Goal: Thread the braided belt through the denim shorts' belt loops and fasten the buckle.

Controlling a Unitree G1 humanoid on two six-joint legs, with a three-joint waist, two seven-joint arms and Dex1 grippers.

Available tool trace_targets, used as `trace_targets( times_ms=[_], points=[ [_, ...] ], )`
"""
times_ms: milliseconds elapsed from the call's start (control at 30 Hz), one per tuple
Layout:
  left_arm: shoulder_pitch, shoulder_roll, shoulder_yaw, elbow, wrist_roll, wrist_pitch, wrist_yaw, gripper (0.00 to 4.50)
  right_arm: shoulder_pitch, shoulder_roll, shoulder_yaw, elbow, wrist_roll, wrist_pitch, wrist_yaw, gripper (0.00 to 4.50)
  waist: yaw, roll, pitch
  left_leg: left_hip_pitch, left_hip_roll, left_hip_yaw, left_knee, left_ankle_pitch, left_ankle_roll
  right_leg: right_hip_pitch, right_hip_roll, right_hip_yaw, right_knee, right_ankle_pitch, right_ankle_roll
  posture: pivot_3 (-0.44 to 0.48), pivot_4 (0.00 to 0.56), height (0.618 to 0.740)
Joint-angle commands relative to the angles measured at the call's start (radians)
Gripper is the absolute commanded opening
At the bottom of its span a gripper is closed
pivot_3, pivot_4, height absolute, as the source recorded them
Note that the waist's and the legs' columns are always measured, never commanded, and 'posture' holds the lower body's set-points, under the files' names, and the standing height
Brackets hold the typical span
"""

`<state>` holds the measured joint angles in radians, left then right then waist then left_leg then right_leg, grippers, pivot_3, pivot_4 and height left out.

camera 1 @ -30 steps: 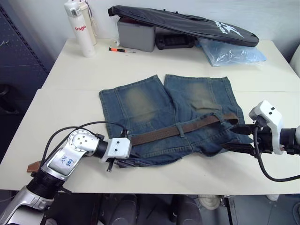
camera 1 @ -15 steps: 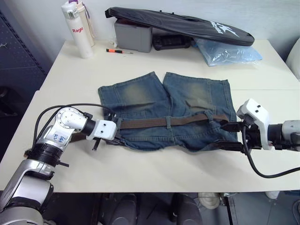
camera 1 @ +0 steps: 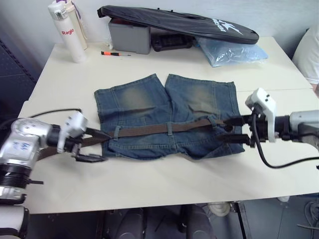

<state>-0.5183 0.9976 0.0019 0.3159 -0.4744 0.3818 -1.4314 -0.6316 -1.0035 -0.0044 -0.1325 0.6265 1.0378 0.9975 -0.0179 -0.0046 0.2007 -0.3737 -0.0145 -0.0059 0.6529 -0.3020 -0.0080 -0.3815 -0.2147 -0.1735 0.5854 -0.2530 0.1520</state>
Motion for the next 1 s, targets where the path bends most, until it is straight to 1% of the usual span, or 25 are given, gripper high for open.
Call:
trace_targets(
  times_ms=[33,100,133,167,200,267,333,433,500,600,700,867,1000],
  points=[
    [-0.091,-0.045,0.072,0.024,-0.039,0.273,0.211,4.43,-0.134,0.068,0.048,0.182,-0.073,-0.030,-0.024,4.50,0.008,0.000,0.000,0.000,0.000,0.000,0.000,0.000,0.000,0.000,0.000,0.001,0.000,0.000,0.000,0.000,0.150,0.740],
    [-0.126,-0.064,0.069,0.007,-0.074,0.443,0.239,4.43,-0.217,0.115,0.082,0.310,-0.104,-0.027,-0.013,4.50,0.013,0.000,0.000,0.000,-0.001,0.001,0.001,0.000,0.000,-0.001,0.000,0.001,0.002,0.000,0.000,0.000,0.150,0.740],
    [-0.147,-0.085,0.063,0.003,-0.069,0.507,0.283,4.43,-0.253,0.131,0.107,0.370,-0.124,-0.034,0.006,4.50,0.015,-0.001,0.000,0.000,0.000,0.002,0.000,0.000,0.000,-0.002,0.000,0.002,0.002,0.000,0.000,0.000,0.150,0.740],
    [-0.166,-0.106,0.063,0.005,-0.061,0.549,0.326,4.43,-0.281,0.139,0.132,0.414,-0.143,-0.044,0.032,4.50,0.016,-0.001,0.000,-0.001,-0.001,0.003,0.000,0.000,0.000,-0.004,0.000,0.004,0.002,0.000,0.000,0.000,0.150,0.740],
    [-0.202,-0.132,0.046,0.020,-0.056,0.629,0.360,4.43,-0.304,0.143,0.167,0.451,-0.156,-0.056,0.086,4.50,0.018,-0.001,0.000,-0.003,-0.001,0.004,0.000,0.000,0.000,-0.006,0.000,0.005,0.002,0.000,0.000,0.000,0.150,0.740],
    [-0.269,-0.174,0.021,0.054,-0.067,0.745,0.372,4.43,-0.348,0.146,0.243,0.514,-0.194,-0.079,0.189,4.50,0.015,-0.001,0.000,-0.007,-0.002,0.006,0.000,0.000,0.000,-0.011,0.000,0.007,0.002,0.000,0.001,0.000,0.150,0.740],
    [-0.303,-0.189,-0.006,0.075,-0.063,0.796,0.365,4.43,-0.377,0.150,0.284,0.556,-0.212,-0.084,0.261,4.50,0.013,-0.001,0.001,-0.009,-0.002,0.007,0.001,0.000,0.000,-0.013,0.000,0.008,0.002,0.000,0.001,0.000,0.150,0.740],
    [-0.318,-0.182,-0.081,0.079,-0.032,0.819,0.330,4.43,-0.411,0.160,0.321,0.629,-0.238,-0.093,0.340,4.50,0.000,-0.001,0.001,-0.013,-0.002,0.008,0.003,0.000,0.001,-0.016,0.001,0.009,0.002,0.001,0.001,0.000,0.150,0.740],
    [-0.311,-0.174,-0.137,0.078,-0.003,0.776,0.290,4.43,-0.436,0.184,0.339,0.706,-0.273,-0.114,0.366,4.50,-0.010,-0.001,0.001,-0.012,-0.001,0.009,0.003,0.000,0.001,-0.016,0.001,0.010,0.003,0.001,0.001,0.000,0.150,0.740],
    [-0.315,-0.175,-0.188,0.098,0.033,0.727,0.255,4.43,-0.463,0.217,0.359,0.791,-0.330,-0.157,0.381,4.50,-0.013,-0.001,0.001,-0.011,-0.001,0.011,0.002,-0.001,0.000,-0.016,0.002,0.011,0.003,0.001,0.001,0.000,0.150,0.740],
    [-0.332,-0.185,-0.212,0.132,0.063,0.709,0.247,4.43,-0.488,0.246,0.353,0.862,-0.367,-0.188,0.391,4.50,-0.011,-0.001,0.001,-0.011,0.000,0.011,0.003,-0.001,0.000,-0.016,0.002,0.012,0.003,0.001,0.001,0.000,0.150,0.740],
    [-0.377,-0.199,-0.232,0.209,0.092,0.694,0.219,4.43,-0.557,0.289,0.304,1.022,-0.409,-0.240,0.369,4.50,-0.011,-0.001,0.001,-0.011,0.000,0.012,0.005,-0.001,0.000,-0.016,0.002,0.012,0.004,0.001,0.001,0.000,0.150,0.740],
    [-0.387,-0.198,-0.241,0.228,0.100,0.681,0.184,4.43,-0.572,0.303,0.306,1.088,-0.452,-0.281,0.387,4.50,-0.012,-0.001,0.001,-0.011,0.000,0.012,0.005,-0.001,0.000,-0.016,0.002,0.013,0.005,0.001,0.001,0.000,0.150,0.740]
  ],
)
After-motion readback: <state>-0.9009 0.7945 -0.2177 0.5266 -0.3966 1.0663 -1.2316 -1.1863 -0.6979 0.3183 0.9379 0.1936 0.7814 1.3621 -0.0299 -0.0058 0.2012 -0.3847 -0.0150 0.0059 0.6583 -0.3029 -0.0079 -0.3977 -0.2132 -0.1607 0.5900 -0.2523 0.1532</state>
